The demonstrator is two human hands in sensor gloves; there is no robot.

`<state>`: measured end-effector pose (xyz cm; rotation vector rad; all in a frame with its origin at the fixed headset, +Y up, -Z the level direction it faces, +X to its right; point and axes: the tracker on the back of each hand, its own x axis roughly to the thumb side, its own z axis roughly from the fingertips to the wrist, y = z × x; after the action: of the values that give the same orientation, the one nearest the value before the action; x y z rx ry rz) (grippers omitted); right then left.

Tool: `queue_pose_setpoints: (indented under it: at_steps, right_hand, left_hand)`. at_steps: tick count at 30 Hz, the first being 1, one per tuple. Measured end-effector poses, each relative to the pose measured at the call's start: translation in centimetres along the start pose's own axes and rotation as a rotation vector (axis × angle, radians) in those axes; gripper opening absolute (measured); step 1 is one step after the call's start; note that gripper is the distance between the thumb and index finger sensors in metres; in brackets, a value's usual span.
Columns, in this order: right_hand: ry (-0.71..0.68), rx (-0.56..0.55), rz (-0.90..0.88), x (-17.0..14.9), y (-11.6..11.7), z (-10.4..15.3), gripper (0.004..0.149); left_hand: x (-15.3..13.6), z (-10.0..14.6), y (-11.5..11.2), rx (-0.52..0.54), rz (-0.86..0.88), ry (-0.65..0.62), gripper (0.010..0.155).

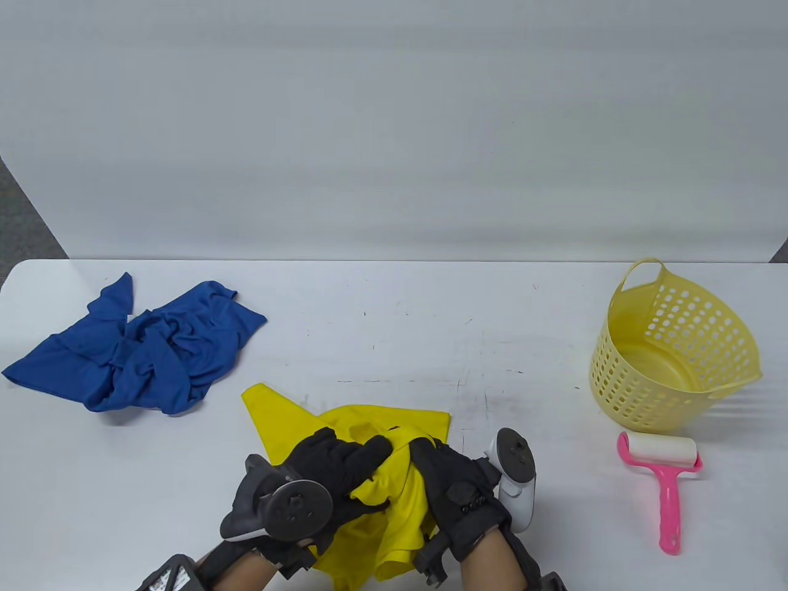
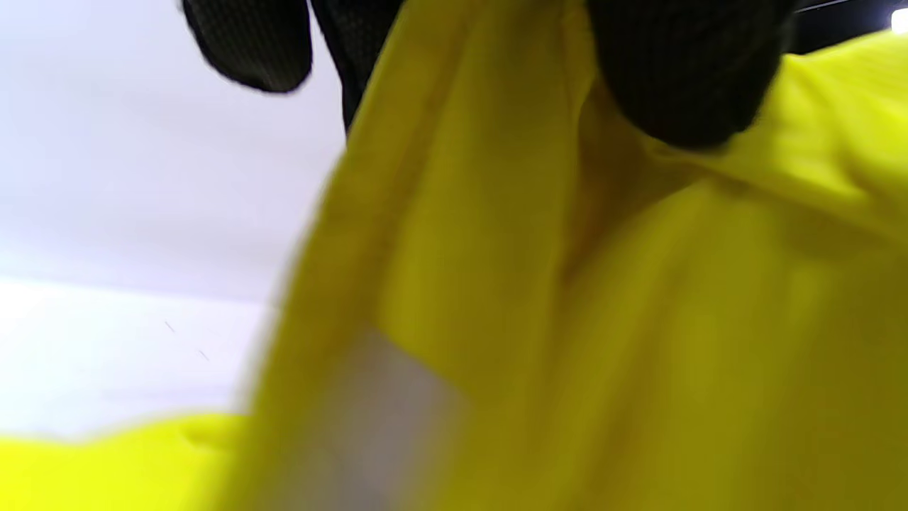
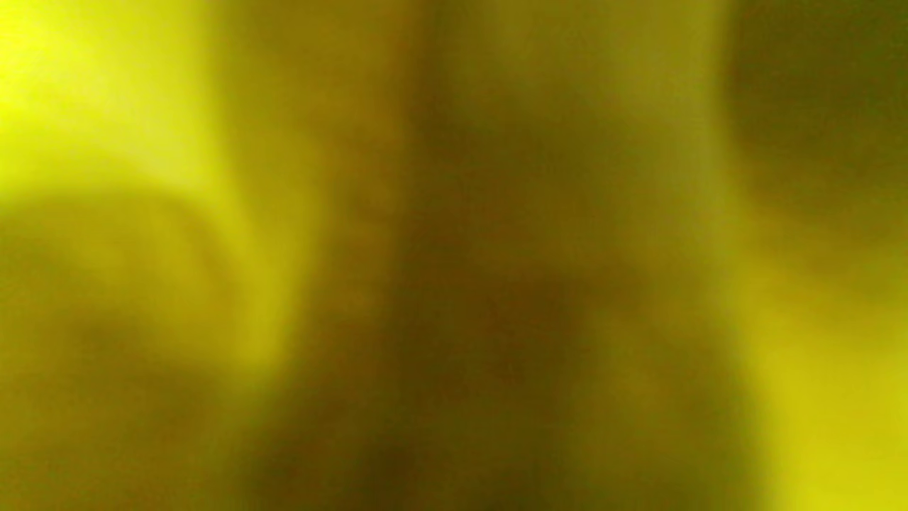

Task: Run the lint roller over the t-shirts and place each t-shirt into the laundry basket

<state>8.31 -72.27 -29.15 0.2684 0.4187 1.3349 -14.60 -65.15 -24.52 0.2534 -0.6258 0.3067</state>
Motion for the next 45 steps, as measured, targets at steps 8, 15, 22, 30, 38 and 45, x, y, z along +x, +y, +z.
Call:
queue_pose_setpoints:
  at_steps: [8, 15, 22, 30, 38, 45]
  right_hand:
    - [0.048, -0.336, 0.857, 2.6, -2.6, 1.6, 0.076]
    - [-0.344, -0.302, 0.803, 4.5, 3.4, 2.6, 0.075]
    - [-0.012, 0.142, 0.937, -0.7, 10.3, 1.2, 0.098]
    - [0.076, -0.045, 1.02, -1.8, 5.2, -0.6, 0.074]
    - [-0.098, -0.395, 0.521, 0.7, -3.3, 0.8, 0.045]
    - [-0.145, -0.22, 0.194, 1.0, -1.7, 0.4, 0.042]
  left_hand:
    - [-6.5, 1.1, 3.2, 0.169, 0.592, 0.196, 0.044]
    - [-6.5, 1.5, 4.6, 0.246, 0.376, 0.279, 0.044]
    - [-3.7, 0.9, 3.8, 0.166, 0.314, 0.17, 0.044]
    - [-6.3, 1.1, 3.9, 0.194, 0.358, 0.273, 0.043]
    - [-12.1, 2.0, 3.5, 0.198, 0.239, 0.528, 0.044]
    - [-8.6, -0.4, 1.6, -0.046, -0.006, 0.401, 0.071]
